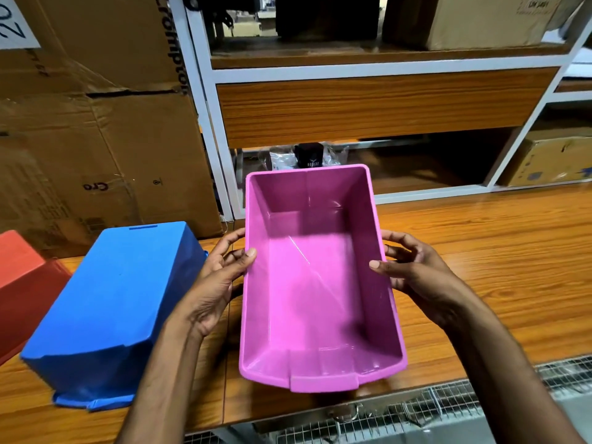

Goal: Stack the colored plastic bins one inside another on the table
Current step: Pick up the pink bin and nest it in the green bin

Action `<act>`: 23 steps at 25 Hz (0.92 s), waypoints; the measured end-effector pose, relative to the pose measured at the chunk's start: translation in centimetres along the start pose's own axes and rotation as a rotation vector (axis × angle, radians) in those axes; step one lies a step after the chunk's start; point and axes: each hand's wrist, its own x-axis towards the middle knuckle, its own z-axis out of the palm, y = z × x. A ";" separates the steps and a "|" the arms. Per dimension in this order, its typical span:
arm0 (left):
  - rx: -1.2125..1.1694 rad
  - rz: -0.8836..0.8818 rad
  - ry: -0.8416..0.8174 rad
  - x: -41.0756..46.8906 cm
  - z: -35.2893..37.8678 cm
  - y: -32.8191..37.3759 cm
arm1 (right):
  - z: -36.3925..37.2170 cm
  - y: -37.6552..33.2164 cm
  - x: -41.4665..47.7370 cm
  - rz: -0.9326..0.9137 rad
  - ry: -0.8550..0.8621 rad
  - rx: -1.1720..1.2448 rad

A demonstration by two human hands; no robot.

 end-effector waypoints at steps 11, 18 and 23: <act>0.125 0.016 -0.080 -1.0 0.8 -1.2 | -1.1 2.2 -2.7 -0.138 0.161 -0.103; 0.083 0.080 -0.107 -1.3 6.7 -3.1 | -3.6 2.6 -8.5 -0.158 0.392 -0.131; 0.119 0.033 -0.253 -2.2 13.7 -4.8 | -8.6 2.5 -15.5 -0.138 0.556 -0.078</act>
